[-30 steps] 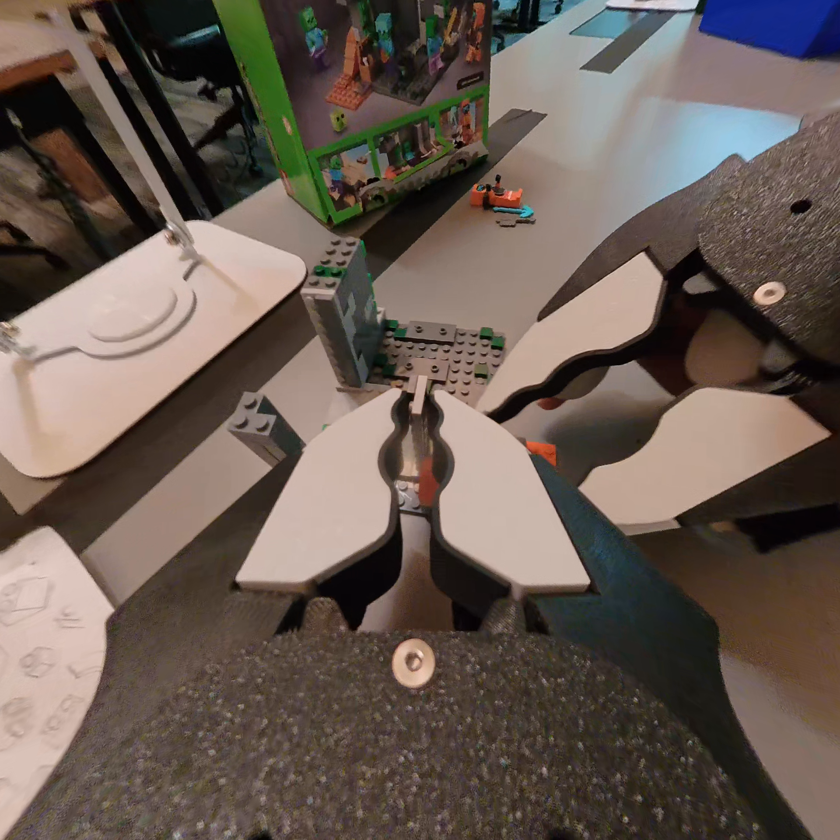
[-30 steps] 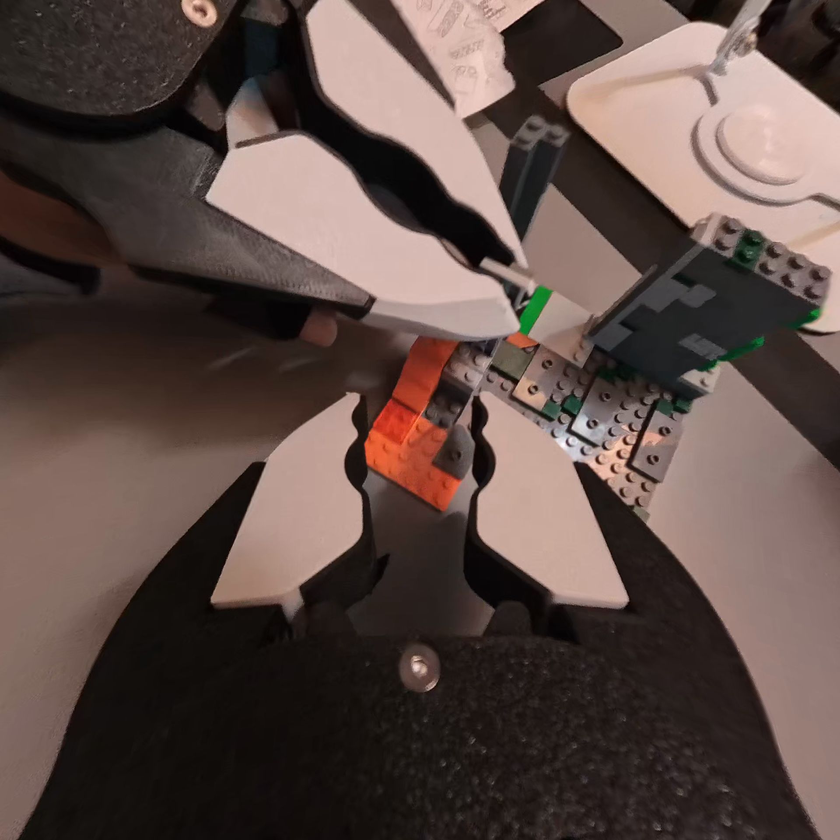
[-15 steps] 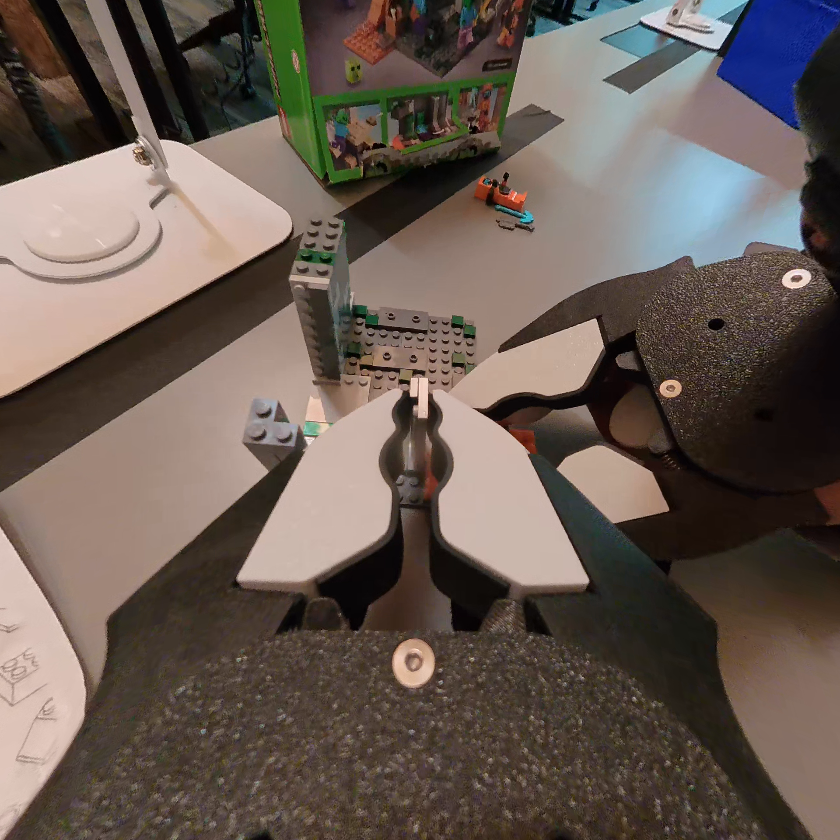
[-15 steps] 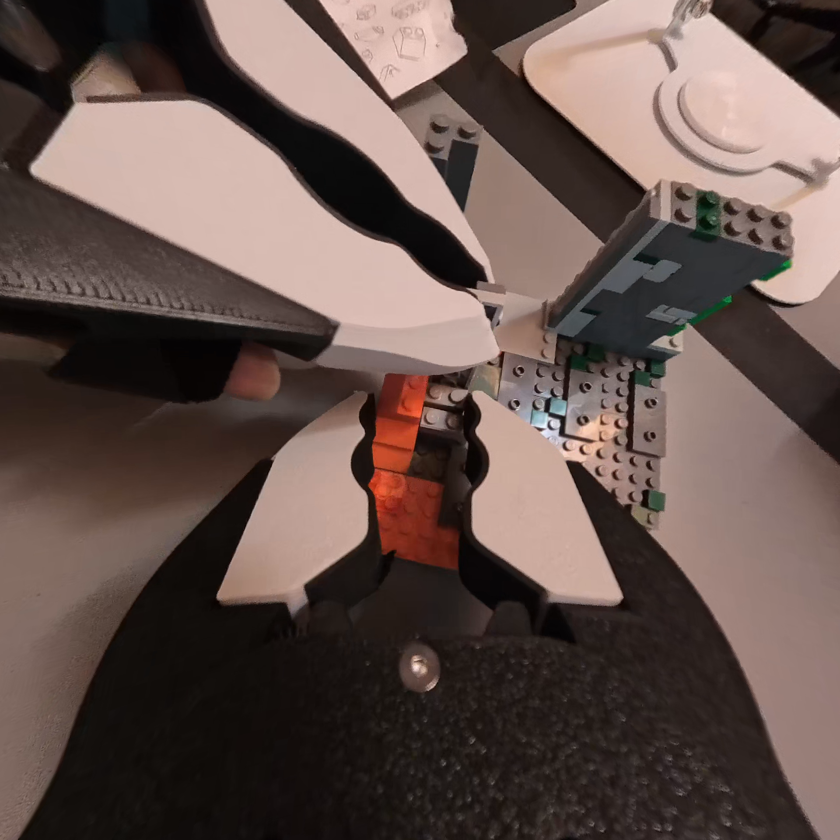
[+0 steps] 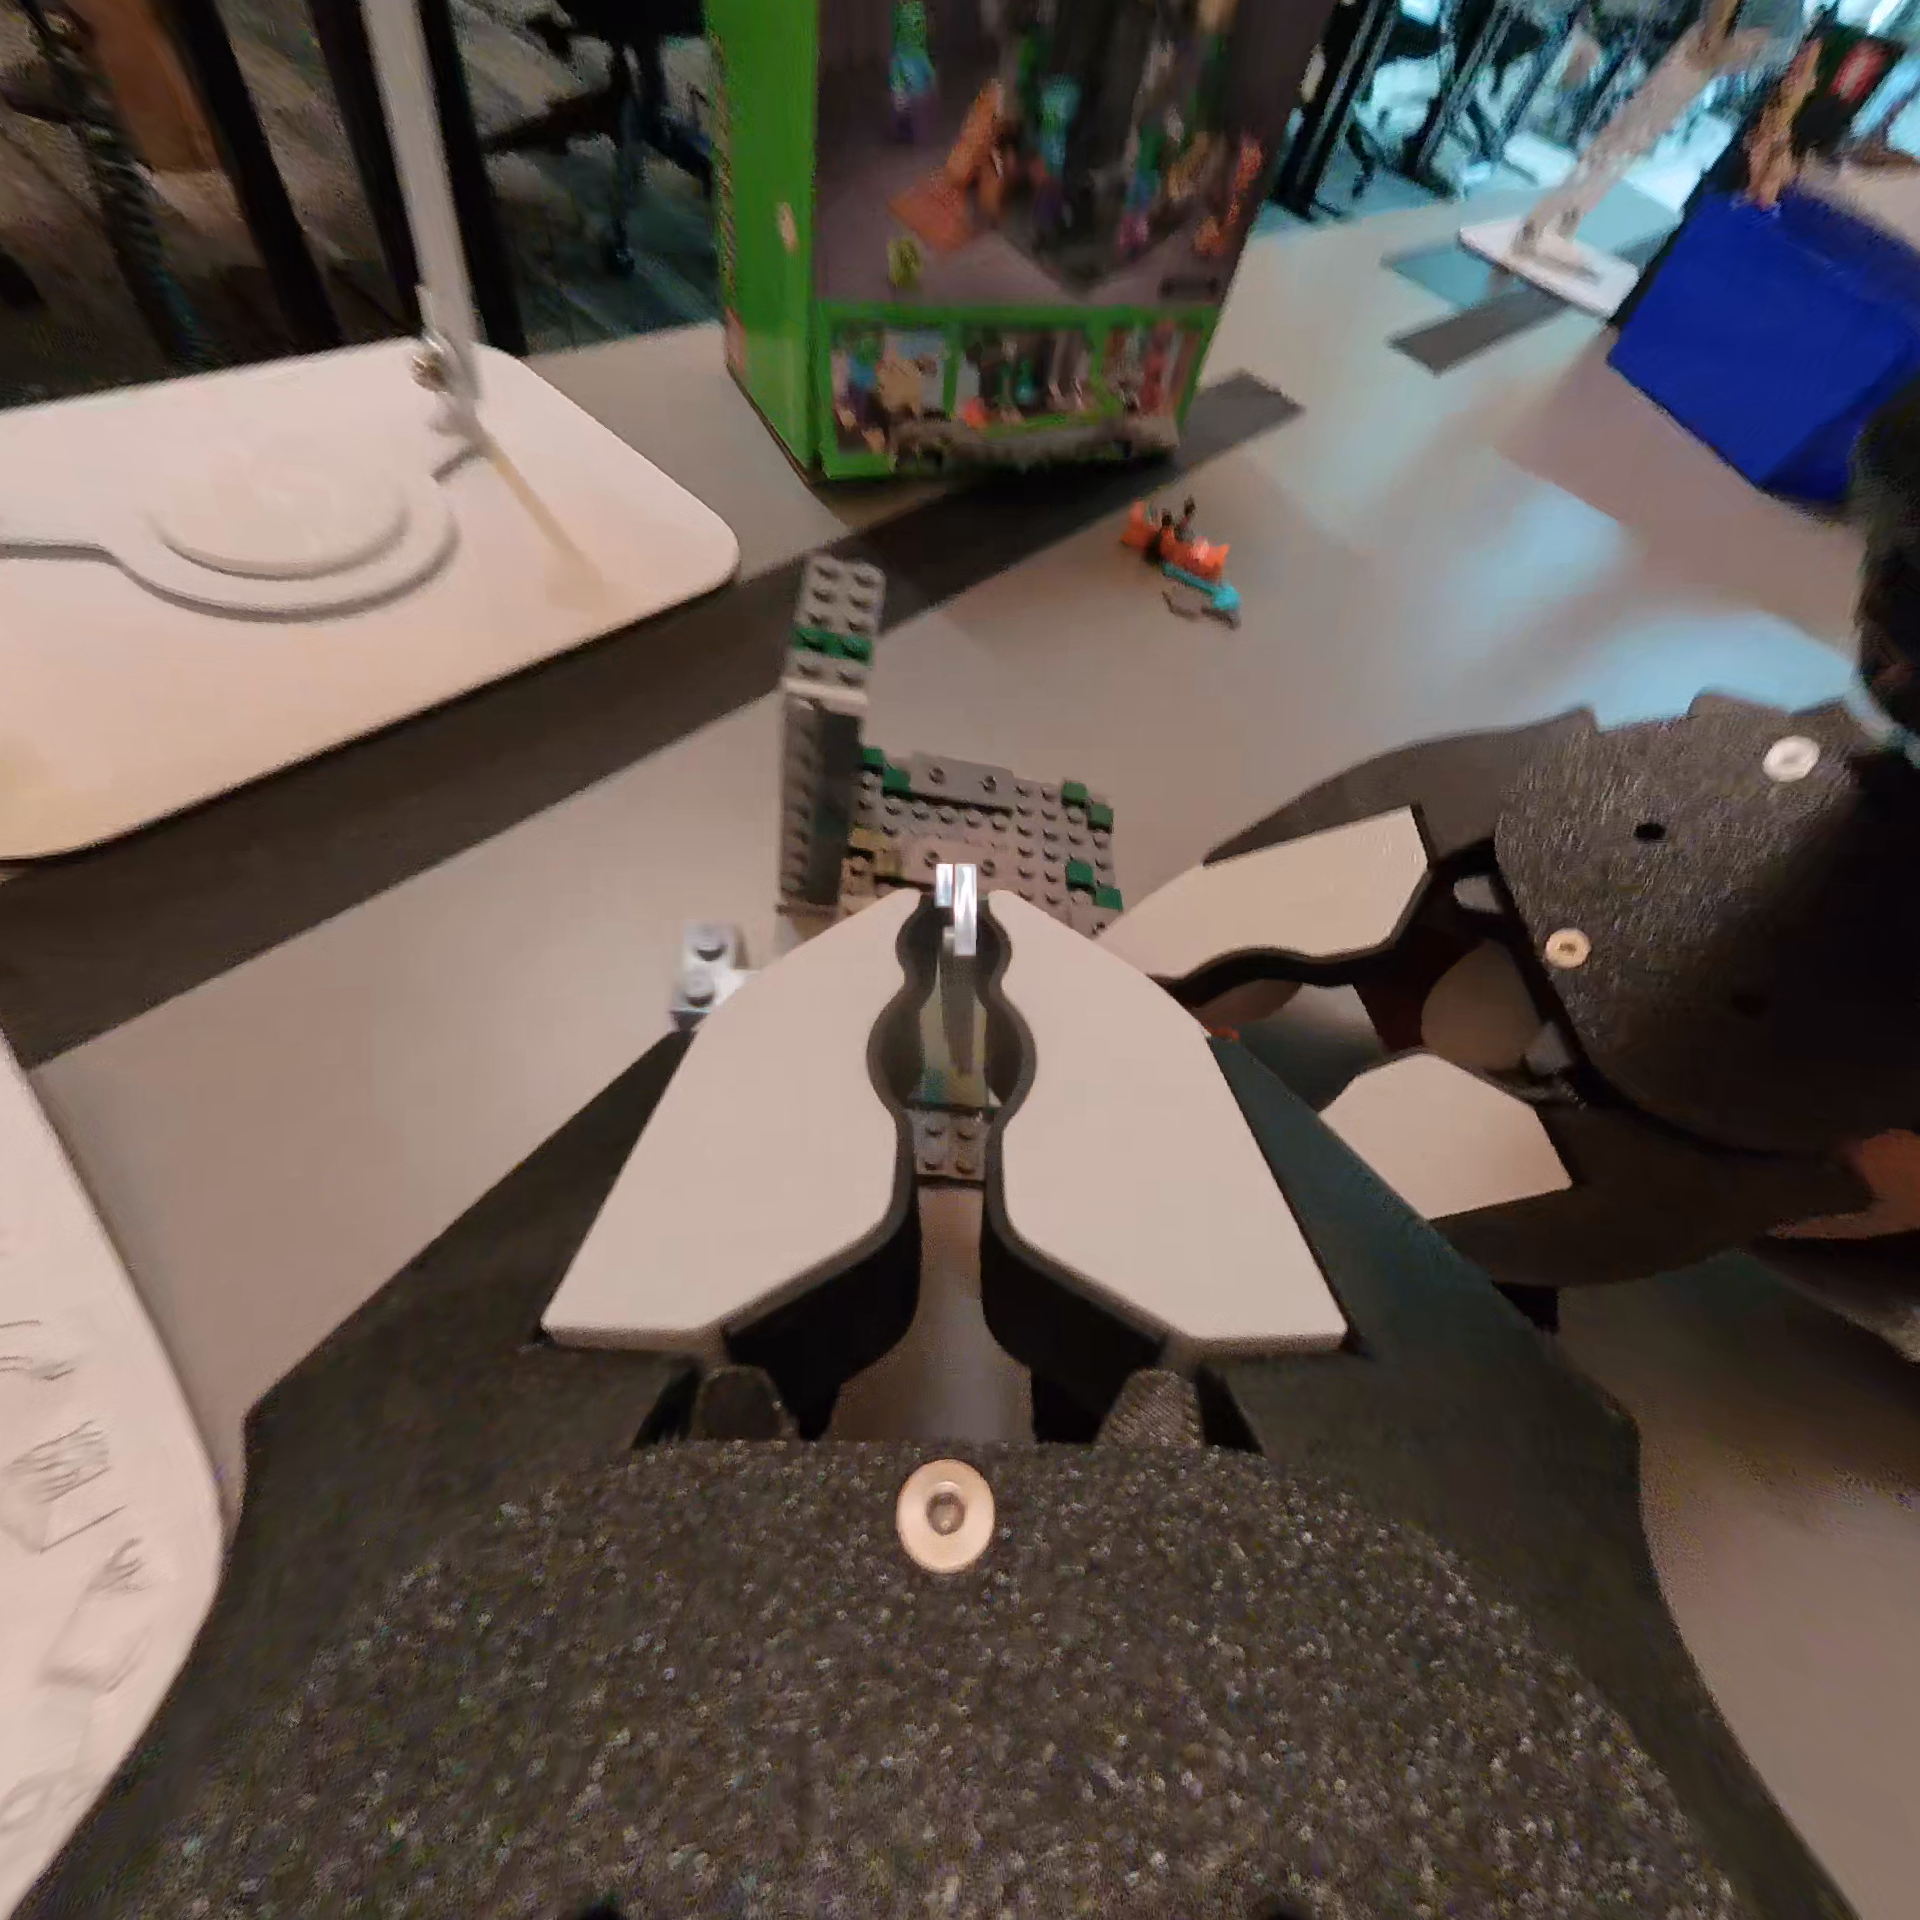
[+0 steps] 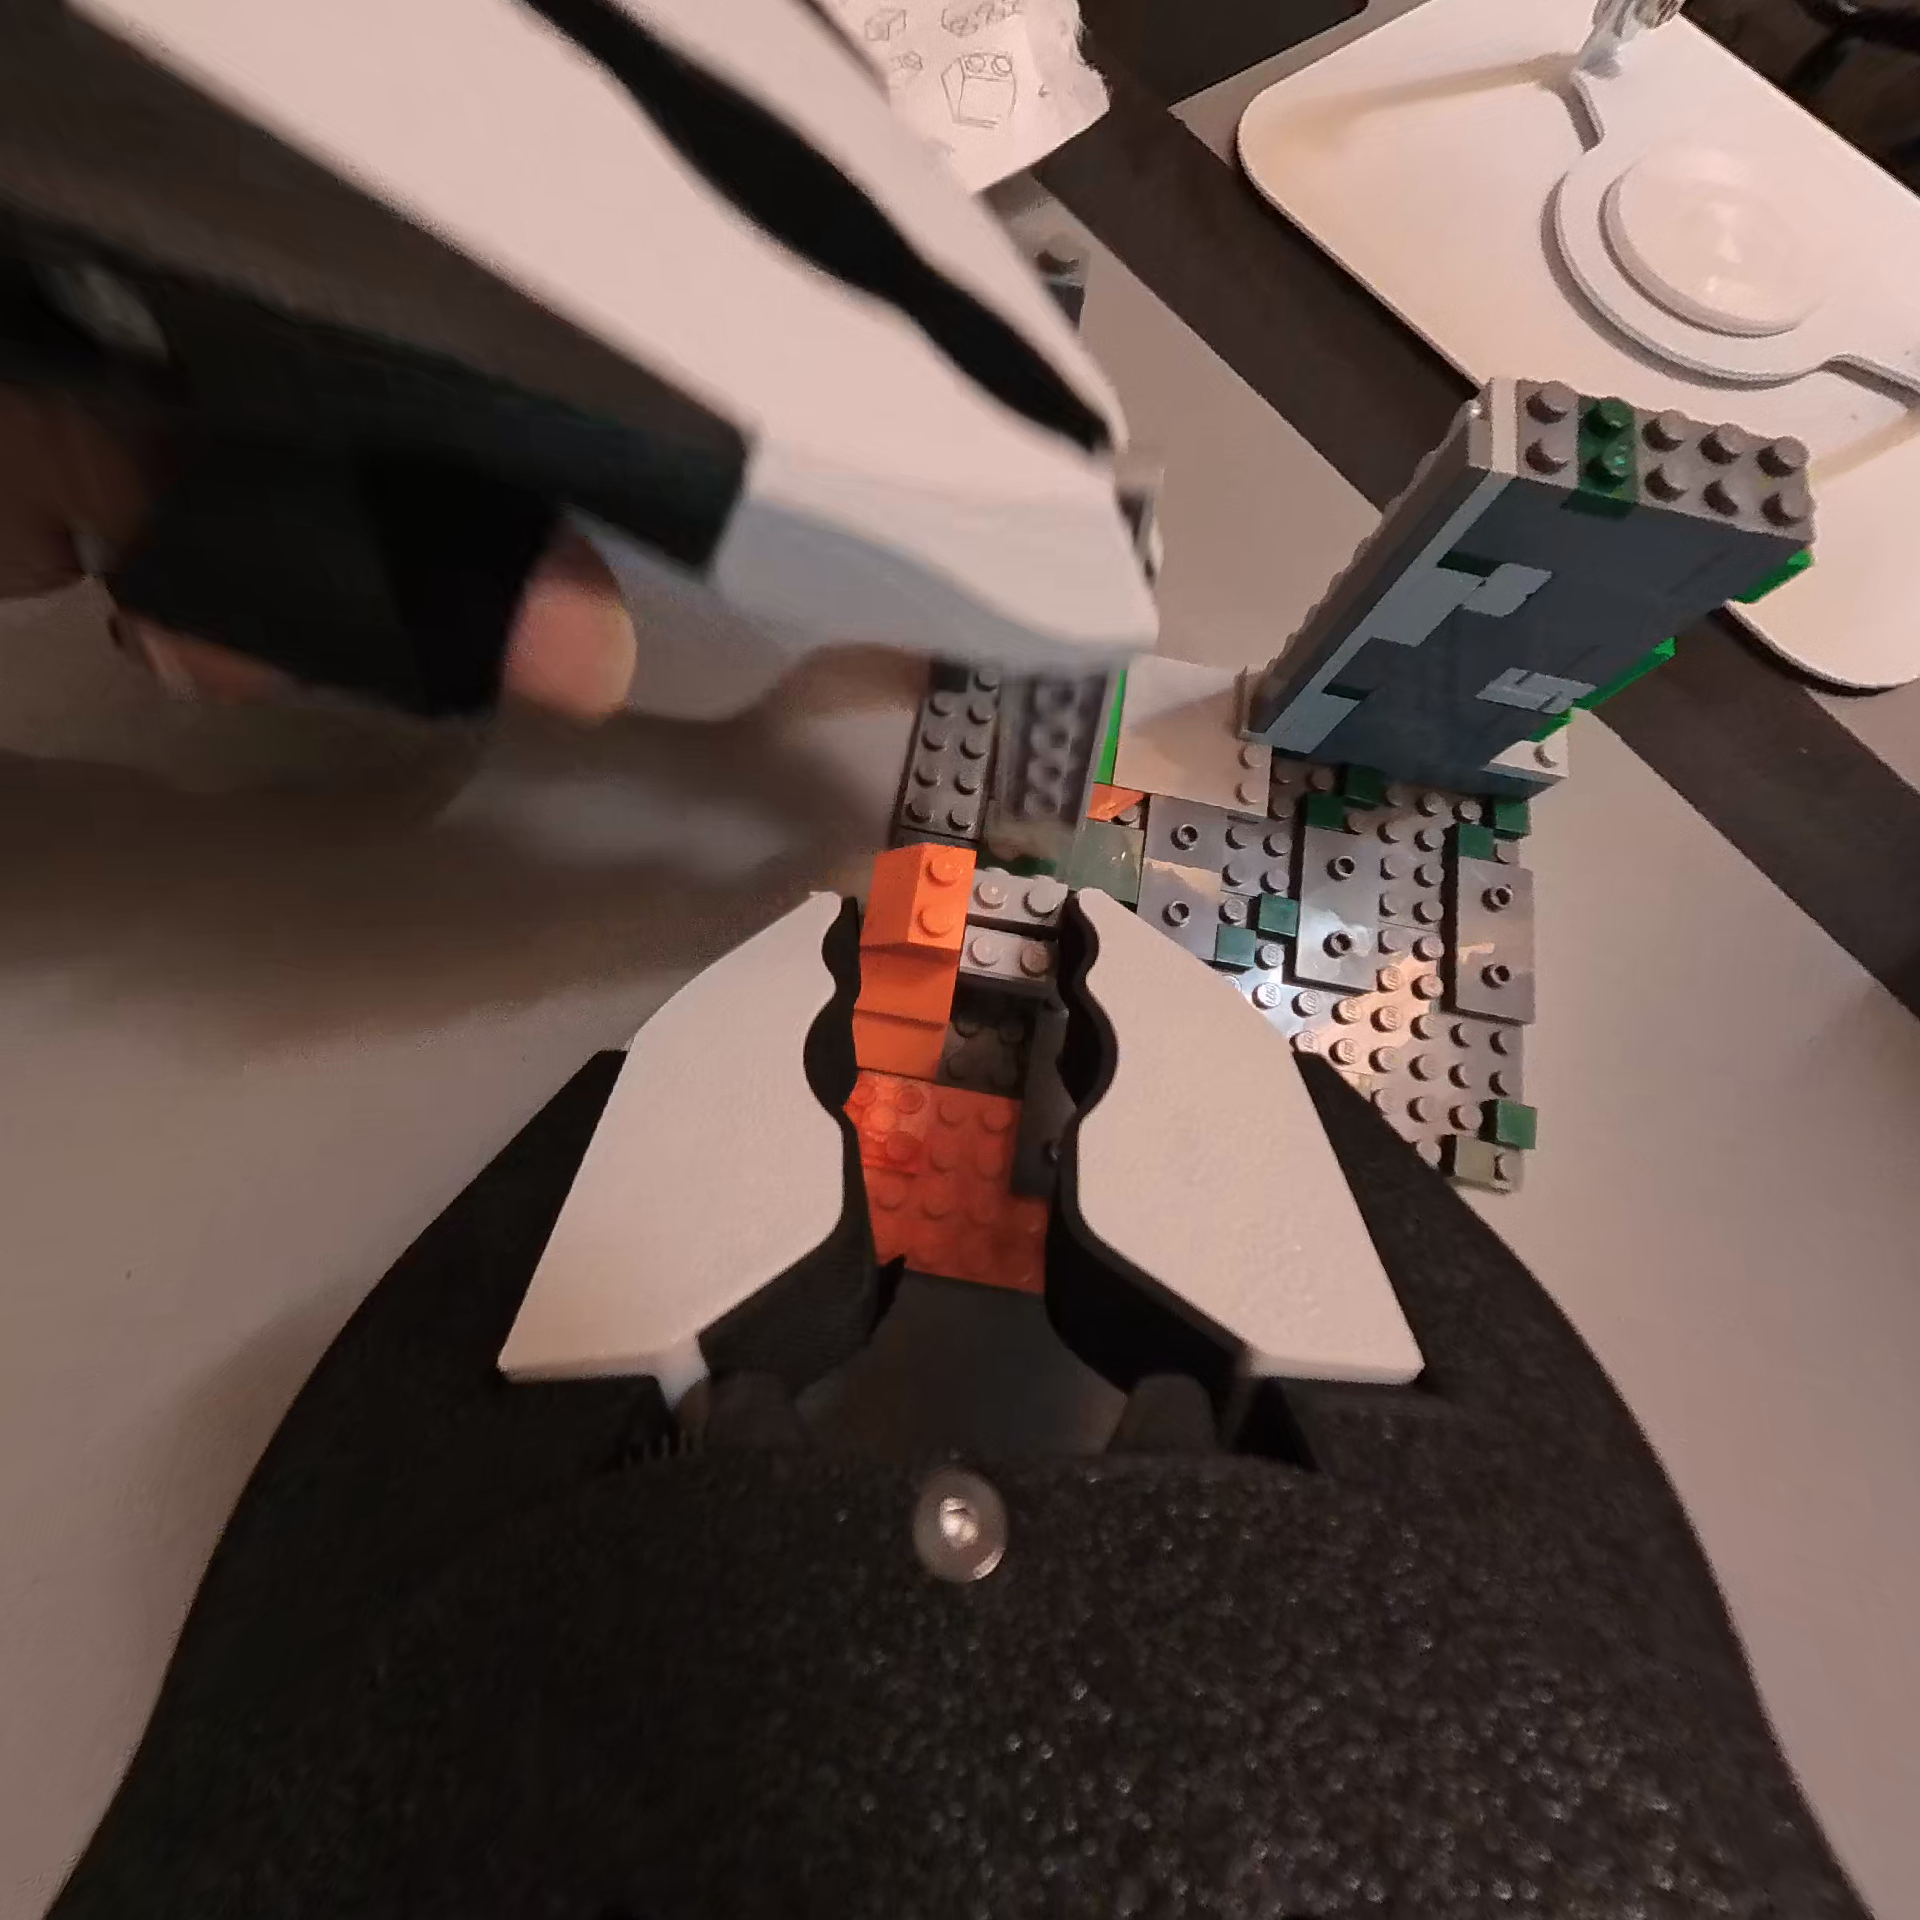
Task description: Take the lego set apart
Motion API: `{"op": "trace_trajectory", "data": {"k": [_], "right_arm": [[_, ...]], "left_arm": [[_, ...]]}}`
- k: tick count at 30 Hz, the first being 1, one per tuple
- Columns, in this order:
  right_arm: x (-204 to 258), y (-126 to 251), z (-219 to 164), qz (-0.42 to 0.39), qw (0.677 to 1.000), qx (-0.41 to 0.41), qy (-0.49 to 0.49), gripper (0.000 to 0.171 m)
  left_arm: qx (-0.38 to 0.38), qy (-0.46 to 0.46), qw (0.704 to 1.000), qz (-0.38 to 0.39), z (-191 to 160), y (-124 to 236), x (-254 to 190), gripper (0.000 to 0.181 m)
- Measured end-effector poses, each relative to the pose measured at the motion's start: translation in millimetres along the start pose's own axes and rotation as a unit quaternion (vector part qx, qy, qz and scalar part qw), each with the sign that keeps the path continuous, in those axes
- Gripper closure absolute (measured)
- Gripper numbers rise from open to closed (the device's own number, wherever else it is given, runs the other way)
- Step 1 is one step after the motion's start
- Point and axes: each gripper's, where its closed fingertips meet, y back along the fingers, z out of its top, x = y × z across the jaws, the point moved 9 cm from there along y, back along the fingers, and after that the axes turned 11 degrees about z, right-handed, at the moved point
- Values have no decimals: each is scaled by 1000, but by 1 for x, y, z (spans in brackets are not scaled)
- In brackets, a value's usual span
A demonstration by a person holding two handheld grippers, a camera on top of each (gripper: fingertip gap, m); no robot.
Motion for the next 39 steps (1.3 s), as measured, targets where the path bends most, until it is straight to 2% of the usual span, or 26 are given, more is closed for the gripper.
{"op": "trace_trajectory", "data": {"k": [4, 9, 11, 15, 19, 22, 25, 28, 30, 34, 37, 39], "right_arm": [[0, 2, -3, 4, 1000, -11, -8, 135], [2, 3, -2, -7, 1000, -18, -11, 134], [2, 8, 1, 7, 999, -32, -21, 119], [4, 36, 12, 52, 993, -101, -11, 116], [8, 80, 26, 68, 977, -195, 44, 123], [21, 102, 34, 89, 966, -218, 107, 128], [43, 116, 39, 155, 949, -221, 161, 130], [68, 131, 48, 206, 920, -254, 214, 141], [83, 138, 54, 214, 908, -261, 246, 158], [107, 145, 62, 165, 905, -244, 306, 165], [109, 143, 63, 47, 916, -207, 340, 165], [109, 142, 59, -28, 910, -209, 357, 165]], "left_arm": [[-26, -33, 999, 13, 14, 16, 2, 175], [-42, -12, 999, -15, 18, 23, 0, 175], [-56, 2, 998, -36, 22, 29, 0, 175], [-92, 11, 994, -57, 32, 46, 1, 175], [-142, 12, 979, -147, 46, 71, -9, 175], [-221, -55, 947, -228, 55, 98, -29, 174], [-258, -130, 914, -286, 54, 125, -51, 175], [-277, -184, 895, -298, 46, 149, -64, 175], [-291, -197, 889, -294, 40, 162, -68, 175], [-306, -184, 890, -284, 35, 184, -68, 173], [-276, -150, 927, -205, 31, 185, -62, 166], [-248, -108, 949, -161, 25, 184, -61, 162]]}}
